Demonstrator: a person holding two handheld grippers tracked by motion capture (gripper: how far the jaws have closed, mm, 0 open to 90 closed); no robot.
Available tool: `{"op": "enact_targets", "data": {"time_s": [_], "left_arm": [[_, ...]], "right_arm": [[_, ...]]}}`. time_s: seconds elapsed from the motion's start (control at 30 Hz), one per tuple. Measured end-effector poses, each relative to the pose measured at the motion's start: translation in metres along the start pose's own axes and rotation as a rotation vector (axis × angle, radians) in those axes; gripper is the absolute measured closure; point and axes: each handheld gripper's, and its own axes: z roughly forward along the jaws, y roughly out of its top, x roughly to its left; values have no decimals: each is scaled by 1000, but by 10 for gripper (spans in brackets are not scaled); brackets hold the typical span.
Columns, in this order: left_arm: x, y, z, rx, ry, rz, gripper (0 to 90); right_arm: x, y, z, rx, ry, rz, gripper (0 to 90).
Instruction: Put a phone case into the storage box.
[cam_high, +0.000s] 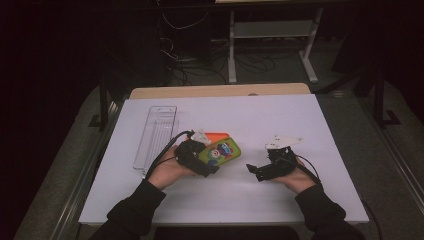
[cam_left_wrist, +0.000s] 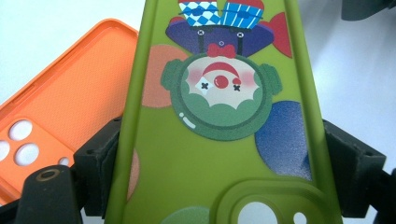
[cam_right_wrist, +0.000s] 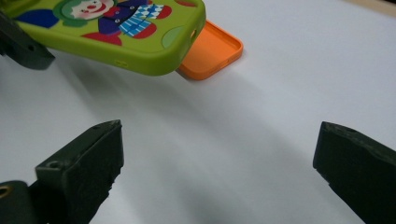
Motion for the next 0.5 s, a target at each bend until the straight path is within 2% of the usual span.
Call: {"op": "enact_targets", "data": {"time_s": [0.03, 0.1, 0.13, 0.23, 0.33, 0.5], "left_arm": [[0, 0, 0, 1, -1, 1, 153], [2, 0, -2, 20, 1, 28, 153], [2, 0, -2, 22, -1, 27, 153], [2, 0, -2, 24, 2, 29, 153], [2, 0, -2, 24, -1, 33, 153], [2, 0, -1, 26, 1, 34, 153]], "right_arm": [[2, 0, 0, 0, -13, -18, 11], [1, 1, 0, -4, -38, -81, 11], [3, 1, 0, -3, -45, -84, 11], [5, 2, 1, -4, -73, -133, 10], [10, 2, 1, -9, -83, -172, 10], [14, 1, 2, 0, -126, -259, 10]]}}
